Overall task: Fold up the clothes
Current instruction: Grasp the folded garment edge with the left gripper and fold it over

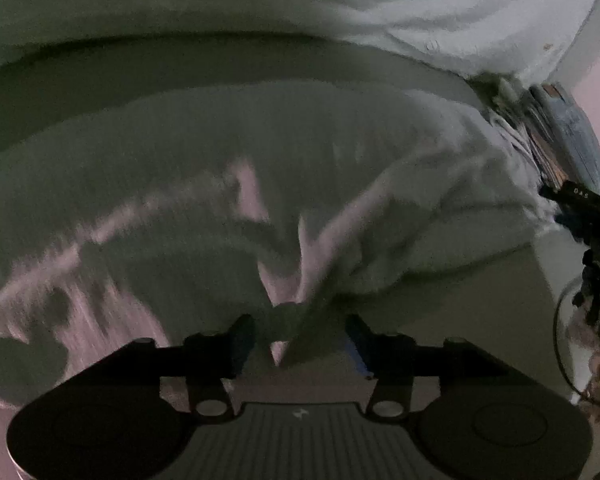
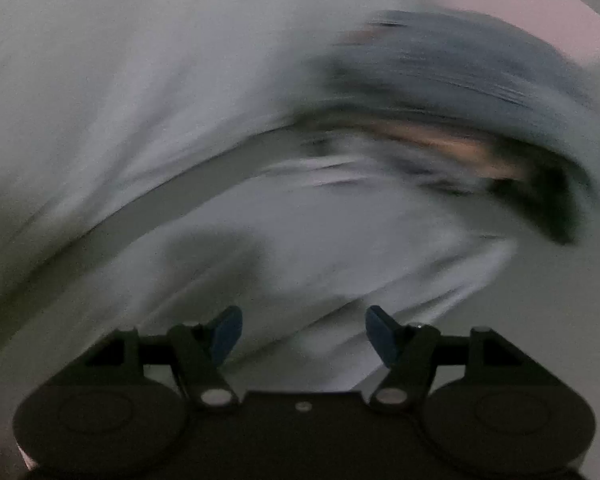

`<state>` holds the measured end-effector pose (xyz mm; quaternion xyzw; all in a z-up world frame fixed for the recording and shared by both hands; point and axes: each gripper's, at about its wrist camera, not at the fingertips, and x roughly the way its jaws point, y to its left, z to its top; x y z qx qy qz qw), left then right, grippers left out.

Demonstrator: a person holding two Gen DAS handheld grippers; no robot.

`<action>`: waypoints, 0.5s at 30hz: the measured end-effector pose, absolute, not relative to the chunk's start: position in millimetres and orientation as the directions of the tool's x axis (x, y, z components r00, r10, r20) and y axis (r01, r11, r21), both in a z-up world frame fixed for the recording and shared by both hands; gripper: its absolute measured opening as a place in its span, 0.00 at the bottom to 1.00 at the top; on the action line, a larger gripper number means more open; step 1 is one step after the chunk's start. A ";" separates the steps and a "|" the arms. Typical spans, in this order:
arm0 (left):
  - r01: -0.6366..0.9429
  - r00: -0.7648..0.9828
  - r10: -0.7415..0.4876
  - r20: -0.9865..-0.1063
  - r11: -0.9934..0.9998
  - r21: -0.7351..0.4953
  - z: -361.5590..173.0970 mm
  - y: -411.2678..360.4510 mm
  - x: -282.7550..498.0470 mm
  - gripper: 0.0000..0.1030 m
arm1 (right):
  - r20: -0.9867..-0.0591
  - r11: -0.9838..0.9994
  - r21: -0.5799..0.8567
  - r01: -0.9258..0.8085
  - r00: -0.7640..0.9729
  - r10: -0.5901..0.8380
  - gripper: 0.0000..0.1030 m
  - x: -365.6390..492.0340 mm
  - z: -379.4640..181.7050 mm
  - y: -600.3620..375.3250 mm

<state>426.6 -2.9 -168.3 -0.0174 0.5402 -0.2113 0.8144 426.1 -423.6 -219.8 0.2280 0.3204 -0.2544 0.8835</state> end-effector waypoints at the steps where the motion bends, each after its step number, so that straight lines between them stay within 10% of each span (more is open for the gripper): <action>1: 0.313 0.333 -0.361 -0.871 0.914 -0.259 -166.5 -2.8 431.1 0.53 | -0.686 0.711 0.263 0.652 0.645 -0.338 0.67 426.6 -227.8 -440.8; 6: 0.274 0.347 -0.330 -0.878 0.931 -0.241 -167.0 -5.6 449.6 0.53 | -0.692 0.579 0.275 0.768 0.576 -0.436 0.66 444.8 -251.0 -483.7; 8: 0.274 0.342 -0.314 -0.886 0.935 -0.225 -170.3 -8.6 454.8 0.53 | -0.680 0.597 0.233 0.768 0.568 -0.464 0.48 454.1 -252.6 -483.8; 9: 0.274 0.339 -0.306 -0.890 0.937 -0.217 -172.1 -9.7 457.0 0.53 | -0.680 0.615 0.180 0.768 0.549 -0.486 0.11 459.5 -250.5 -482.3; 10: 0.273 0.337 -0.297 -0.894 0.939 -0.209 -174.2 -10.1 458.4 0.53 | -0.688 0.633 0.155 0.758 0.543 -0.482 0.01 460.8 -250.3 -481.6; 15: 0.254 0.337 -0.275 -0.900 0.947 -0.194 -178.2 -9.0 466.2 0.54 | -0.593 0.684 0.052 0.728 0.573 -0.565 0.01 434.7 -210.0 -479.6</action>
